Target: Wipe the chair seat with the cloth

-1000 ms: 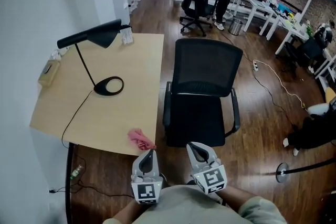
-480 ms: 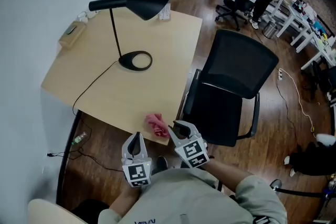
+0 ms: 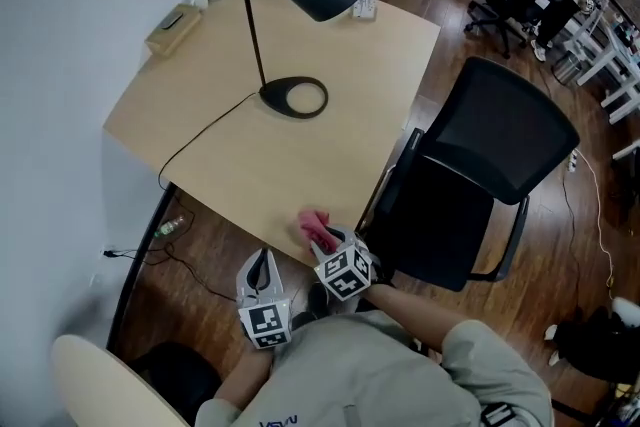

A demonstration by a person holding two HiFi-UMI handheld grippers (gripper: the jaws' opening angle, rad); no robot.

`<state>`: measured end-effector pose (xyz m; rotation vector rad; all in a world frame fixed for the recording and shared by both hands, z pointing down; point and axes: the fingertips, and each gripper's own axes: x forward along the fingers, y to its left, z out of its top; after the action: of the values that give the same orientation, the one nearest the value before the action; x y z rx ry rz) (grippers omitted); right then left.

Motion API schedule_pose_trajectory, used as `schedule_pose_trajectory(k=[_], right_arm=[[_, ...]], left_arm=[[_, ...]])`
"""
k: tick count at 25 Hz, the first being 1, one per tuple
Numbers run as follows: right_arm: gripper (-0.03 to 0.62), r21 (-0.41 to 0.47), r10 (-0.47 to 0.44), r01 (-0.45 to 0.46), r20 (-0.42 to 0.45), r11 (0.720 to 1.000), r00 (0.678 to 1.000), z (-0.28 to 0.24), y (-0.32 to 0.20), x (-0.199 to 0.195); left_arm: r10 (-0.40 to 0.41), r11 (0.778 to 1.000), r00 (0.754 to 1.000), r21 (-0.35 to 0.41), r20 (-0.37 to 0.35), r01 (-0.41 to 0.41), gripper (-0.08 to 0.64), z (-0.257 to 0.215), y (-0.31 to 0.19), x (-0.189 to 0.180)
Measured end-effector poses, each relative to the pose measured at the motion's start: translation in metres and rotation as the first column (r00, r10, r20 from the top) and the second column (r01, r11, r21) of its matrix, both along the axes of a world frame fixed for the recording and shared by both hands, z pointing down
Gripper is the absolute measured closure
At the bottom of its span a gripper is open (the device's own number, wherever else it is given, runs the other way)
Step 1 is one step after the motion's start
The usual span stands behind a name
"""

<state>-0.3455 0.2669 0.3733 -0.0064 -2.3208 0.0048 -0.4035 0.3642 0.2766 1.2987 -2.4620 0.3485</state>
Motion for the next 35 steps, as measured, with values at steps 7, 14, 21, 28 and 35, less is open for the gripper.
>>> schedule_pose_trajectory(k=[7, 14, 21, 28, 35], right_arm=[[0.43, -0.015, -0.007, 0.006, -0.077, 1.0, 0.997, 0.043, -0.009, -0.012], [0.525, -0.072, 0.016, -0.02, -0.053, 0.997, 0.998, 0.041, -0.005, -0.018], [0.528, -0.103, 0.225, -0.221, 0.035, 0.97, 0.974, 0.01, -0.076, 0.033], [0.528, -0.082, 0.478, -0.473, 0.068, 0.877, 0.876, -0.009, -0.198, 0.135], [0.529, -0.135, 0.574, -0.562, 0.08, 0.816, 0.815, 0.01, -0.288, 0.208]], left_arm=[[-0.019, 0.999, 1.0, -0.044, -0.009, 0.018, 0.554, 0.012, -0.009, 0.005], [0.023, 0.998, 0.999, -0.059, -0.029, -0.025, 0.554, 0.018, -0.023, 0.012], [0.157, 0.985, 0.986, -0.057, -0.055, -0.16, 0.554, 0.027, -0.074, 0.045], [0.351, 0.936, 0.934, -0.01, -0.074, -0.352, 0.555, 0.027, -0.18, 0.122], [0.452, 0.891, 0.886, 0.012, -0.106, -0.453, 0.555, 0.043, -0.286, 0.203]])
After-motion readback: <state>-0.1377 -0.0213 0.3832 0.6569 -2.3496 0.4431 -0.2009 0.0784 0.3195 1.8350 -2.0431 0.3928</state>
